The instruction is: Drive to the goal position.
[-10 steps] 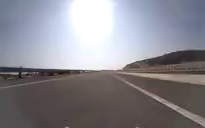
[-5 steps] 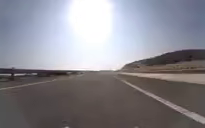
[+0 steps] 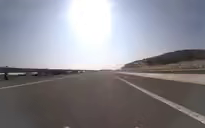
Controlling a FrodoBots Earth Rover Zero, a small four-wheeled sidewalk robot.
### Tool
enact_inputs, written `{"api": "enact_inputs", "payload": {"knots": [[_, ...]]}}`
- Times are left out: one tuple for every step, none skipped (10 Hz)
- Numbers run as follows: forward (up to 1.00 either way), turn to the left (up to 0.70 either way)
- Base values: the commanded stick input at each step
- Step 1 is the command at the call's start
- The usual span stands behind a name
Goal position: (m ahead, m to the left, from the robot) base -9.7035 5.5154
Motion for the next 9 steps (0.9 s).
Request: {"api": "enact_inputs", "payload": {"knots": [[1.0, 0.0], [1.0, 0.0], [1.0, 0.0], [1.0, 0.0], [1.0, -0.06], [1.0, -0.19], [1.0, -0.31], [1.0, -0.25], [1.0, 0.0]]}}
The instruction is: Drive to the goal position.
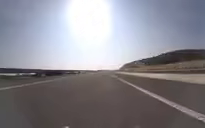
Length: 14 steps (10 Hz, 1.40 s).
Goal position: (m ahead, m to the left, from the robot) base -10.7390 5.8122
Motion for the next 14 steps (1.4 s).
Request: {"api": "enact_inputs", "payload": {"knots": [[1.0, 0.0], [1.0, 0.0], [1.0, 0.0], [1.0, 0.0], [1.0, 0.0], [1.0, 0.0], [1.0, 0.0], [1.0, 0.0], [1.0, 0.0], [1.0, 0.0], [1.0, 0.0], [1.0, 0.0], [1.0, 0.0], [1.0, 0.0]]}}
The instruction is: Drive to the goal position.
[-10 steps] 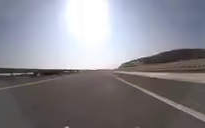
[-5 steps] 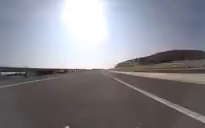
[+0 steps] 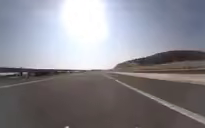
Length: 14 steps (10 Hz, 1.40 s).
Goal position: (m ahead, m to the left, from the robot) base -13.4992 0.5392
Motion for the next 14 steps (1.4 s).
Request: {"api": "enact_inputs", "payload": {"knots": [[1.0, 0.0], [1.0, 0.01], [1.0, 0.02], [1.0, 0.03], [1.0, 0.03], [1.0, 0.03], [1.0, 0.03], [1.0, 0.03], [1.0, 0.03], [1.0, 0.02], [1.0, 0.02], [1.0, 0.02], [1.0, 0.01], [1.0, 0.0]]}}
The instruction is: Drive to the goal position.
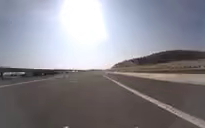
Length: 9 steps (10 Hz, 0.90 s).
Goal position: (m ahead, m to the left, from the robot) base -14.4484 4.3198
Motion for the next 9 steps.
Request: {"api": "enact_inputs", "payload": {"knots": [[1.0, 0.0], [1.0, 0.0], [1.0, 0.0], [1.0, 0.0], [1.0, 0.0], [1.0, 0.0], [1.0, 0.0], [1.0, 0.0], [0.59, 0.0]]}}
